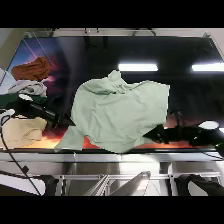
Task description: Fold the shirts.
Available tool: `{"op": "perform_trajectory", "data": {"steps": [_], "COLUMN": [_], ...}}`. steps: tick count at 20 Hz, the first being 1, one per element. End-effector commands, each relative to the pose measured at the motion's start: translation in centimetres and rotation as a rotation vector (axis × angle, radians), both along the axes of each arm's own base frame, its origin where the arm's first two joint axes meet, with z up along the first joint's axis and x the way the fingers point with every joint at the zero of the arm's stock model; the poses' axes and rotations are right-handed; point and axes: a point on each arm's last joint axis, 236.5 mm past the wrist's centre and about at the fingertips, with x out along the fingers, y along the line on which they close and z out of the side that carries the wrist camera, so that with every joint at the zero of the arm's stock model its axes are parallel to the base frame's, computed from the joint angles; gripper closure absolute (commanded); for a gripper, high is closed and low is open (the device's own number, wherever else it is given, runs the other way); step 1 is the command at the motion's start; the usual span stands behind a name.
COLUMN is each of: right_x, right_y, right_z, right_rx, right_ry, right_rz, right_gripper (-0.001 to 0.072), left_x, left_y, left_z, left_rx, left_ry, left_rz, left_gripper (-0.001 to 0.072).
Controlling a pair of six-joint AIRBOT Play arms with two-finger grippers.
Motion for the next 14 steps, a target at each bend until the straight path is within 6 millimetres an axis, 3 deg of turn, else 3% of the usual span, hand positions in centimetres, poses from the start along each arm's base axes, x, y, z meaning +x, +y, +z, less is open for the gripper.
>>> {"op": "perform_trajectory", "data": {"steps": [1, 3, 4, 6, 7, 9, 11, 12, 14], "right_x": [0.8, 3.0, 3.7, 3.1, 2.1, -0.3, -2.5, -3.0, -2.7], "right_y": [-1.5, -4.6, -6.1, -7.8, -7.8, -6.2, -4.6, -4.6, -5.9], "right_z": [10.2, 18.5, 23.6, 33.5, 37.6, 44.4, 49.2, 50.7, 51.5], "right_rx": [0.103, 0.023, -0.029, -0.135, -0.186, -0.301, -0.415, -0.488, -0.6], "right_ry": [-0.226, -0.511, -0.682, -0.996, -1.128, -1.368, -1.533, -1.577, -1.561], "right_rz": [0.079, -0.004, -0.071, -0.183, -0.216, -0.224, -0.227, -0.246, -0.314], "right_gripper": [0.0695, 0.0694, 0.0694, 0.0694, 0.0695, 0.0695, 0.0695, 0.0695, 0.0695], "left_x": [2.1, 2.8, 2.0, -3.1, -6.0, -11.3, -13.9, -14.4, -14.5], "left_y": [-1.4, -1.2, -1.2, -2.2, -2.9, -4.6, -6.0, -6.5, -6.7], "left_z": [12.9, 23.6, 29.2, 40.2, 43.8, 49.0, 51.9, 52.4, 52.8], "left_rx": [-0.314, -0.447, -0.502, -0.548, -0.514, -0.361, -0.157, -0.072, -0.003], "left_ry": [-0.24, -0.544, -0.714, -1.091, -1.252, -1.541, -1.729, -1.787, -1.826], "left_rz": [0.072, 0.148, 0.161, 0.11, 0.062, -0.02, -0.026, -0.034, -0.051], "left_gripper": [0.0691, 0.069, 0.0689, 0.0687, 0.0687, 0.0686, 0.0685, 0.0686, 0.0685]}}
